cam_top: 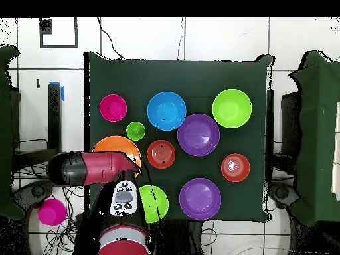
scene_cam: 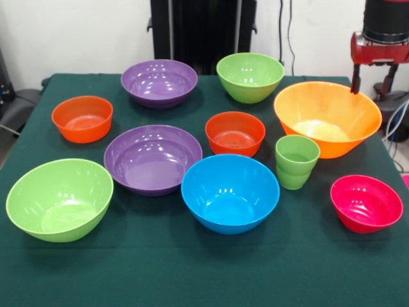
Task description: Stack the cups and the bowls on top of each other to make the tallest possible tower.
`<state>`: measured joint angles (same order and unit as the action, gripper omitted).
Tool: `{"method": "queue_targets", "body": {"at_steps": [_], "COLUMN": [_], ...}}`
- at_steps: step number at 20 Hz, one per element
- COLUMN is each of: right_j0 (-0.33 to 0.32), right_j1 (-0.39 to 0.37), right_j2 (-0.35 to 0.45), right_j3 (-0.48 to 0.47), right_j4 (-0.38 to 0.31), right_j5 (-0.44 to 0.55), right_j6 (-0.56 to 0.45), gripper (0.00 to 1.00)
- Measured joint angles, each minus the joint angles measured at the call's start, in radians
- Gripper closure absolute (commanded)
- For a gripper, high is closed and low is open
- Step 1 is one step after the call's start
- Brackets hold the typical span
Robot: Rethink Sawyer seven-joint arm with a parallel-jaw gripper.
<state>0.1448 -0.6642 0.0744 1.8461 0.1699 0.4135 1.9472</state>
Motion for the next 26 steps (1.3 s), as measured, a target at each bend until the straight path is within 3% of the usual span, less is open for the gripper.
{"method": "queue_targets", "body": {"at_steps": [12,26], "right_j0": [0.007,0.054], "right_j1": [0.037,0.153], "right_j2": [0.000,0.000], "right_j3": [-0.031,-0.046], "right_j4": [0.000,0.001], "right_j5": [-0.002,-0.061], "right_j6": [0.000,0.000], "gripper": [0.00,0.00]}}
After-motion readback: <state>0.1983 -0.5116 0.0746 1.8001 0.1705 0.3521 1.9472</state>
